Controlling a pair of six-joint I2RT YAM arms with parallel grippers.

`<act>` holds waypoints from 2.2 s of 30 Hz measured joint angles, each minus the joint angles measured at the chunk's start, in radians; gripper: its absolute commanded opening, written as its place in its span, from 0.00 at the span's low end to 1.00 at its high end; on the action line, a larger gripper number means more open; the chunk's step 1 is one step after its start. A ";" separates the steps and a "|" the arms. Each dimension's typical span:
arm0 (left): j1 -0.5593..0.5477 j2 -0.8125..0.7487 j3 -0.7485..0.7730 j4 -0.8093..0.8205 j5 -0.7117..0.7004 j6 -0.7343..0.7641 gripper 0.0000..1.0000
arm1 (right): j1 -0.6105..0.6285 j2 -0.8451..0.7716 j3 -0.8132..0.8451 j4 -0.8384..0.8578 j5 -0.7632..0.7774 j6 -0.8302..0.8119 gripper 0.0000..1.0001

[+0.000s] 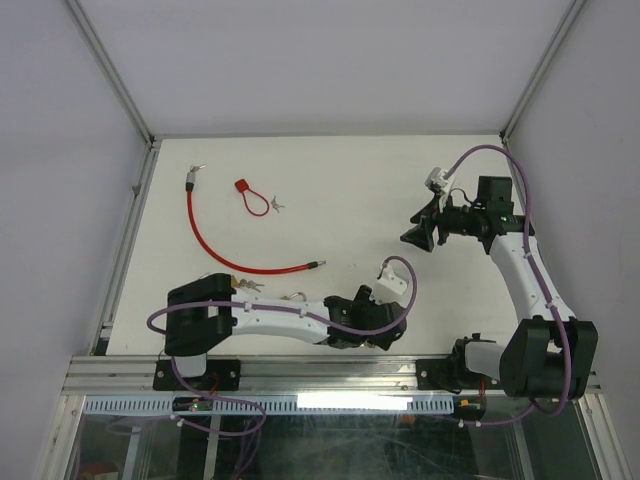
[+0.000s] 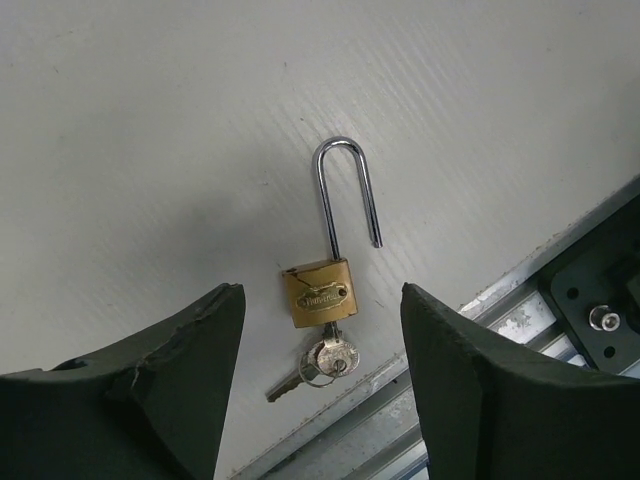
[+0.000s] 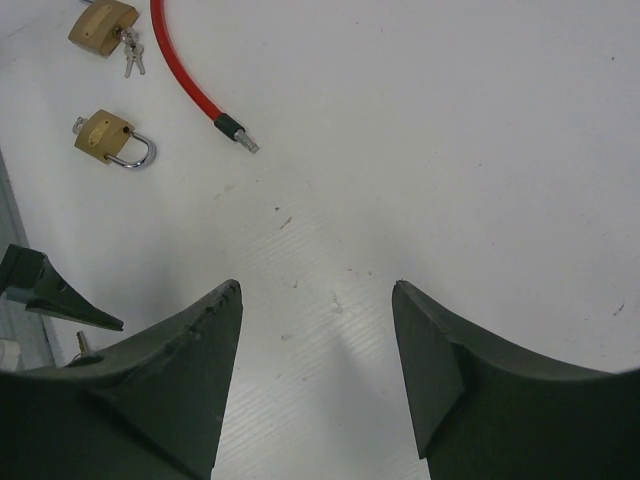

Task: Lock with the key
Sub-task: Pick up the lock from the center of the board.

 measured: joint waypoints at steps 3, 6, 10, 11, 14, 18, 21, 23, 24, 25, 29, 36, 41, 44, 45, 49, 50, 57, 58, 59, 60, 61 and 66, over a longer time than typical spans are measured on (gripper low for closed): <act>-0.013 0.039 0.039 -0.048 -0.018 -0.026 0.50 | 0.000 0.000 0.000 0.000 0.000 0.003 0.64; -0.013 0.082 0.072 -0.093 -0.034 -0.044 0.49 | 0.000 0.000 0.000 0.000 0.000 0.003 0.64; -0.013 0.124 0.093 -0.131 -0.038 -0.055 0.50 | 0.000 0.000 0.000 0.000 0.000 0.003 0.64; -0.013 0.129 0.097 -0.137 -0.038 -0.055 0.50 | 0.000 0.000 0.000 0.000 0.000 0.004 0.64; -0.013 0.134 0.106 -0.151 -0.040 -0.056 0.50 | 0.000 0.000 0.000 0.000 0.000 0.004 0.64; -0.013 0.134 0.113 -0.157 -0.040 -0.056 0.50 | 0.000 0.000 0.000 0.000 0.000 0.004 0.64; -0.013 0.137 0.116 -0.161 -0.039 -0.056 0.50 | 0.000 0.000 0.000 0.000 0.000 0.004 0.64; -0.013 0.138 0.117 -0.167 -0.038 -0.056 0.50 | 0.000 0.000 0.000 0.000 0.000 0.004 0.64; -0.013 0.138 0.117 -0.170 -0.037 -0.056 0.50 | 0.000 0.000 0.000 0.000 0.000 0.004 0.64; -0.013 0.138 0.117 -0.174 -0.037 -0.056 0.50 | 0.000 0.001 0.000 0.000 0.000 0.004 0.64; -0.013 0.138 0.117 -0.181 -0.037 -0.056 0.44 | 0.000 0.001 0.000 0.000 0.000 0.004 0.64; -0.013 0.159 0.141 -0.183 -0.036 -0.055 0.37 | 0.000 0.001 0.000 0.000 -0.001 0.004 0.64; -0.013 0.161 0.145 -0.183 -0.035 -0.054 0.25 | 0.000 0.002 0.000 0.000 -0.001 0.004 0.64; -0.013 0.161 0.145 -0.182 -0.037 -0.052 0.18 | 0.000 0.004 0.000 0.000 -0.002 0.004 0.64; -0.013 0.161 0.145 -0.182 -0.037 -0.051 0.16 | 0.000 0.005 0.000 0.000 -0.002 0.004 0.64; -0.013 0.161 0.145 -0.180 -0.045 -0.029 0.09 | 0.000 0.006 0.000 0.000 -0.008 0.003 0.64; -0.012 0.161 0.143 -0.176 -0.050 -0.018 0.08 | 0.000 0.006 0.000 0.000 -0.010 0.003 0.64; 0.020 0.083 0.014 -0.022 -0.061 0.169 0.04 | 0.001 0.010 0.000 0.009 -0.023 0.003 0.64; 0.032 0.055 -0.023 0.016 -0.054 0.204 0.04 | 0.002 0.011 0.000 0.012 -0.024 0.003 0.64; 0.044 0.029 -0.053 0.048 -0.046 0.232 0.04 | 0.003 0.013 0.000 0.015 -0.026 0.003 0.64; 0.062 -0.005 -0.093 0.090 -0.028 0.266 0.03 | 0.006 0.015 0.000 0.018 -0.027 0.003 0.64; 0.081 -0.039 -0.129 0.126 -0.010 0.297 0.03 | 0.009 0.018 0.000 0.021 -0.027 0.003 0.64; 0.184 -0.183 -0.266 0.304 0.090 0.426 0.02 | 0.027 0.034 -0.007 0.046 -0.050 0.003 0.64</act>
